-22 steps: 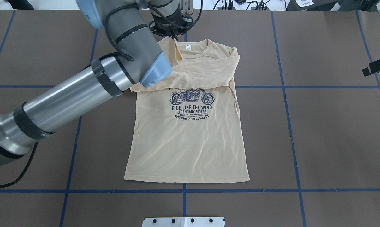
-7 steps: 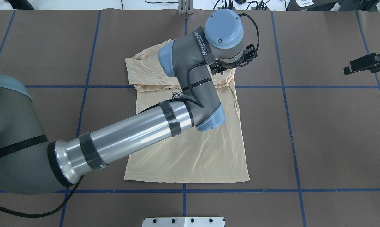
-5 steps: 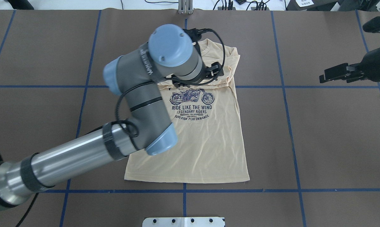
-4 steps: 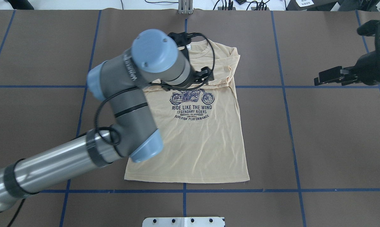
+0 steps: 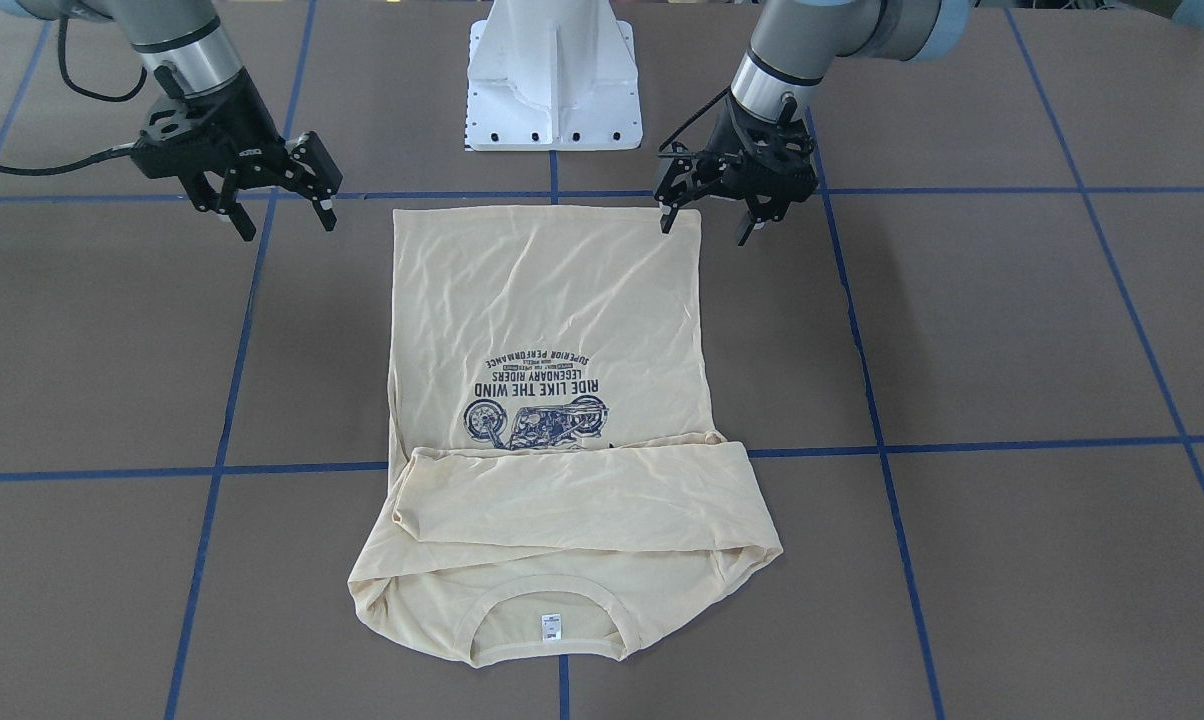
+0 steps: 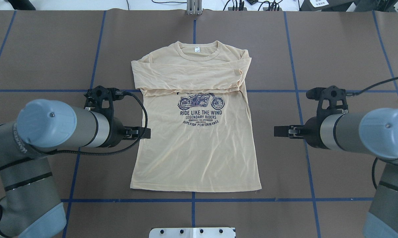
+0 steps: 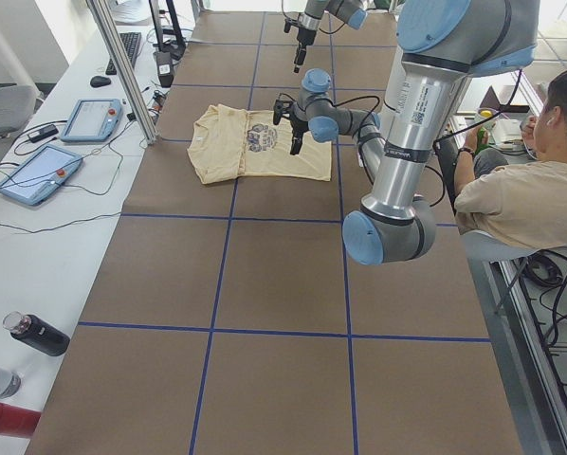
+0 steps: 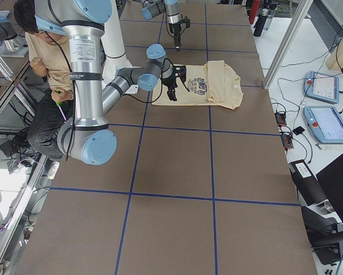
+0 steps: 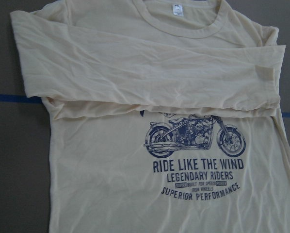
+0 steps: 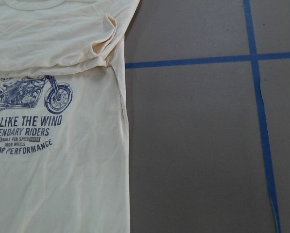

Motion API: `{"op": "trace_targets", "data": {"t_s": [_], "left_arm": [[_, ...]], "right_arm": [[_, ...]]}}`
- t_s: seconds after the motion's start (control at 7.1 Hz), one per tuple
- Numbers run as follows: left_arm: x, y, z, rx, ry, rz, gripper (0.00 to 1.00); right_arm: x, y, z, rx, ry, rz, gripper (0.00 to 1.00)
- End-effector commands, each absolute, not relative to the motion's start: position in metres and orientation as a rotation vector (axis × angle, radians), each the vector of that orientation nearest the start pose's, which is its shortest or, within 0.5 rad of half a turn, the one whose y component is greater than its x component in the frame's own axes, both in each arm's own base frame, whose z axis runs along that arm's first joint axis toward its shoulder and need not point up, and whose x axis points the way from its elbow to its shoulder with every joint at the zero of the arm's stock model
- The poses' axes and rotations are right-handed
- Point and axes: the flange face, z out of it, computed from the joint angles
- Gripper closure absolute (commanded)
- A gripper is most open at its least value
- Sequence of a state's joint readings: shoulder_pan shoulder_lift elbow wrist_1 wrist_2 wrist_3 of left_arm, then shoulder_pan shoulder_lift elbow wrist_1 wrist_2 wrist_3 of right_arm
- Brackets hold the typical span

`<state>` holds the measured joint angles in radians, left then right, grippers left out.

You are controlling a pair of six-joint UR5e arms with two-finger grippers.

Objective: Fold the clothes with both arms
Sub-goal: 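Move both grippers down to the hem corners nearest the robot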

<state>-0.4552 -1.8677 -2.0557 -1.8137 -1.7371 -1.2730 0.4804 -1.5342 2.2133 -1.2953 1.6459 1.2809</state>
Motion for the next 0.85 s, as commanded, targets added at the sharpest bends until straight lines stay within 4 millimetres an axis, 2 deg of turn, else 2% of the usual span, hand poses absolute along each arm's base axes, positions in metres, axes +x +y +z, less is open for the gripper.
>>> {"op": "trace_targets", "data": {"t_s": [0.0,0.14,0.28,0.42,0.7], "left_arm": [[0.451,-0.282,0.308,0.192,1.006,-0.071,0.00],[0.462,-0.262,0.322,0.200,0.990,-0.077,0.00],[0.468,-0.254,0.323,0.189,0.989,-0.083,0.01],[0.478,-0.248,0.329,0.175,0.977,-0.071,0.09],[0.500,-0.251,0.335,0.168,0.958,-0.068,0.26]], "right_arm": [[-0.376,-0.295,0.320,0.306,-0.898,0.138,0.00],[-0.378,-0.293,0.320,0.310,-0.895,0.136,0.00],[-0.378,-0.293,0.320,0.310,-0.895,0.136,0.00],[-0.378,-0.294,0.319,0.312,-0.896,0.136,0.00],[-0.378,-0.294,0.319,0.312,-0.896,0.136,0.00]]}}
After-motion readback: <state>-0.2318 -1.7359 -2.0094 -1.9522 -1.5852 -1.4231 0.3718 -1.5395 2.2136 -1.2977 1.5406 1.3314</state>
